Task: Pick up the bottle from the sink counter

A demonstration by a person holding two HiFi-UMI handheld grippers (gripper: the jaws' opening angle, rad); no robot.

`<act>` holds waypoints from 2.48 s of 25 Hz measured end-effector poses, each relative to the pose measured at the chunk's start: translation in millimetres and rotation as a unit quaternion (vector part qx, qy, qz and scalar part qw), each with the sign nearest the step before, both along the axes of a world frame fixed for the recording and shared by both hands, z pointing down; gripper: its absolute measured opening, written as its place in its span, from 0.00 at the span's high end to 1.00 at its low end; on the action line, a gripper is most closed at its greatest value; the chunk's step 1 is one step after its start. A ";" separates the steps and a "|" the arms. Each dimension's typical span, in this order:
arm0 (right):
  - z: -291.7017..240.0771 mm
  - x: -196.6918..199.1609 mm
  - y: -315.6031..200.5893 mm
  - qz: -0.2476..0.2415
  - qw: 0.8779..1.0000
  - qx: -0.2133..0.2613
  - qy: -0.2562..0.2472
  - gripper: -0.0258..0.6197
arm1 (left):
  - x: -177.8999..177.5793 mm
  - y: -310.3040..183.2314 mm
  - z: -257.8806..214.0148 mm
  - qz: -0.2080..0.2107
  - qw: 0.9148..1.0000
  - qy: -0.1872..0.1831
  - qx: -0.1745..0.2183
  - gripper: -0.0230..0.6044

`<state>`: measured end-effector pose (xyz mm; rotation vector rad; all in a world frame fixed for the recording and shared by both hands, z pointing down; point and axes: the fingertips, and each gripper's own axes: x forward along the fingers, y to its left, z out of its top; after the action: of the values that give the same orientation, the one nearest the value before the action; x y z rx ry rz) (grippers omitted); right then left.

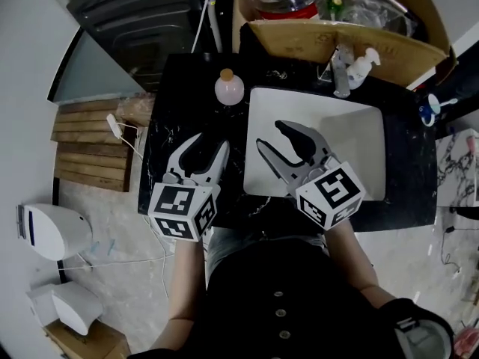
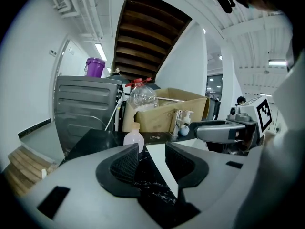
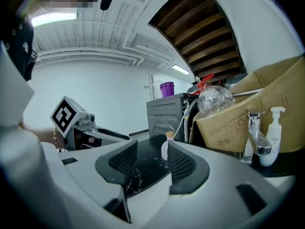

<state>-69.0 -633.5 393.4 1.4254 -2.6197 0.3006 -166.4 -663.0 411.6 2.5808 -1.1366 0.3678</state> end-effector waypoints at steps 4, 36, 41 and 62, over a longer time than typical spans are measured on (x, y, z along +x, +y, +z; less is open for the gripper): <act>-6.0 3.7 -12.4 0.031 0.999 0.005 0.007 0.67 | 1.1 -13.4 -2.6 0.029 1.000 0.004 0.000 0.69; 38.3 -48.5 -94.4 0.068 0.994 -0.055 0.062 0.61 | -27.8 -80.8 37.3 0.096 0.995 0.007 -0.034 0.69; 52.0 -44.7 -108.2 0.091 0.992 -0.064 0.065 0.56 | -34.2 -88.4 45.3 0.094 0.995 0.013 -0.042 0.69; 109.1 -34.6 -157.4 0.106 0.983 -0.105 0.103 0.43 | -22.1 -112.5 59.5 0.129 0.991 0.021 -0.041 0.69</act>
<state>-103.5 -790.9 502.5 1.5690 -2.2068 0.4168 -188.5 -775.5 471.2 2.6527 -0.7576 0.4061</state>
